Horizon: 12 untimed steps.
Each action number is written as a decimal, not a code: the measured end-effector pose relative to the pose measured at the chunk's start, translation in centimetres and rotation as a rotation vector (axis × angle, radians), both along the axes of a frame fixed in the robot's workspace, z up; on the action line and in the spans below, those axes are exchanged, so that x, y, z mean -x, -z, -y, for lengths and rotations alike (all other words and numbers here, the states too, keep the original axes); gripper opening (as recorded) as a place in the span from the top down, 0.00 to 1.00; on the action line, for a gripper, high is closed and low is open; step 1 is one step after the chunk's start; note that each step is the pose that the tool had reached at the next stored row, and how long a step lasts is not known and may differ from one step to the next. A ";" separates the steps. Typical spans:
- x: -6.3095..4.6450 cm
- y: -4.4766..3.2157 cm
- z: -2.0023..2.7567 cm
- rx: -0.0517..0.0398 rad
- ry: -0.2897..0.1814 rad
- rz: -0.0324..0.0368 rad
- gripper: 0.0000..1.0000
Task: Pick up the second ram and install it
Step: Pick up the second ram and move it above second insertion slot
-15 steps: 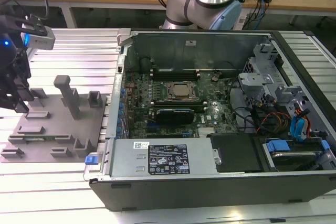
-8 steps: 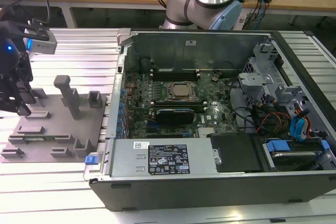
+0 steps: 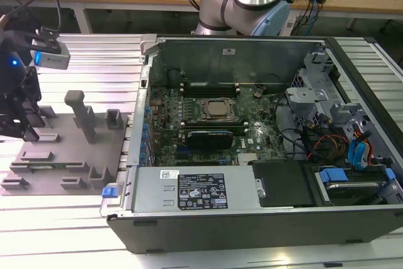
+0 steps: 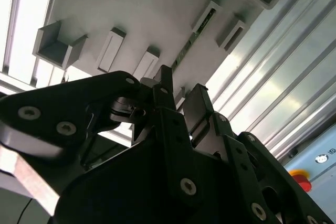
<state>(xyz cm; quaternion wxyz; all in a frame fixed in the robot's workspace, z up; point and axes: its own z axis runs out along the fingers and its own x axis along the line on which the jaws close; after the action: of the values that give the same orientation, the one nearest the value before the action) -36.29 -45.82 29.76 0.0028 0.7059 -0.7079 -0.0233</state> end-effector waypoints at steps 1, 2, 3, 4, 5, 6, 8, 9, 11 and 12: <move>0.0 0.14 0.00 0.0001 0.000 -0.0001 0.66; 0.0 0.21 0.00 0.0000 0.000 -0.0001 0.66; 0.0 0.27 0.00 0.0000 0.000 -0.0001 0.66; 0.0 0.42 0.00 0.0001 0.000 -0.0001 0.66; 0.0 0.52 0.00 0.0000 0.000 -0.0001 0.66; 0.0 0.60 0.00 0.0000 0.000 -0.0001 0.66; 0.0 0.81 0.00 0.0000 0.000 -0.0001 0.66; 0.0 0.94 0.00 0.0000 0.000 -0.0001 0.66; 0.0 1.08 0.00 0.0001 0.000 -0.0001 0.66; 0.0 1.14 0.00 0.0000 0.000 -0.0001 0.66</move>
<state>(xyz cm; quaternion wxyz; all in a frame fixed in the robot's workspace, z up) -36.29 -45.82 28.62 0.0028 0.7059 -0.7079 -0.0233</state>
